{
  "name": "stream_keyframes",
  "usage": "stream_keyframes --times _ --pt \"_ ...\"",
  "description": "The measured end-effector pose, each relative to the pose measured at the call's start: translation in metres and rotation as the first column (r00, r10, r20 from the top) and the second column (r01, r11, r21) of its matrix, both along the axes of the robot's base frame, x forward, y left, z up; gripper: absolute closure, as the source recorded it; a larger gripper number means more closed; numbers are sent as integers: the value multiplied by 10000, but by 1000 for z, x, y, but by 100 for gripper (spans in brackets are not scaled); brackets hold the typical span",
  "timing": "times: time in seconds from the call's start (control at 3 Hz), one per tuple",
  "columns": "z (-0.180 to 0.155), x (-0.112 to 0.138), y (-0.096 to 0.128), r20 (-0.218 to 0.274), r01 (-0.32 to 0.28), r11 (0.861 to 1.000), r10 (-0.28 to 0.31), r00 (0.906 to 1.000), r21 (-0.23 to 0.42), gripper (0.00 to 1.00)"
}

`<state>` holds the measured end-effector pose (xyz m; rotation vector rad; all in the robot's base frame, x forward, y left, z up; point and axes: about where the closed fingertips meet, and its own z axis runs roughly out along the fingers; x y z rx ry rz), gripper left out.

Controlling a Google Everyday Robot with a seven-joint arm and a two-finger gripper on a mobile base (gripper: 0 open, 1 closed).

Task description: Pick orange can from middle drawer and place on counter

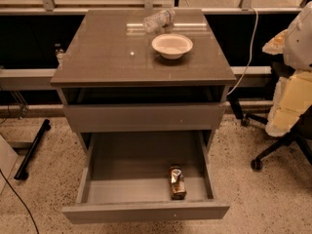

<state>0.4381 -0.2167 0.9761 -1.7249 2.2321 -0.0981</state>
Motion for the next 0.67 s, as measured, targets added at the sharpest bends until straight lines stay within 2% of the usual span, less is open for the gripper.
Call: stream_keyframes --times 0.33,0.67 --pt "0 0 0 0 0 10000 0 10000 0 0" --pt "-13 -4 2 -226 548 9978 -540 9983 376 0"
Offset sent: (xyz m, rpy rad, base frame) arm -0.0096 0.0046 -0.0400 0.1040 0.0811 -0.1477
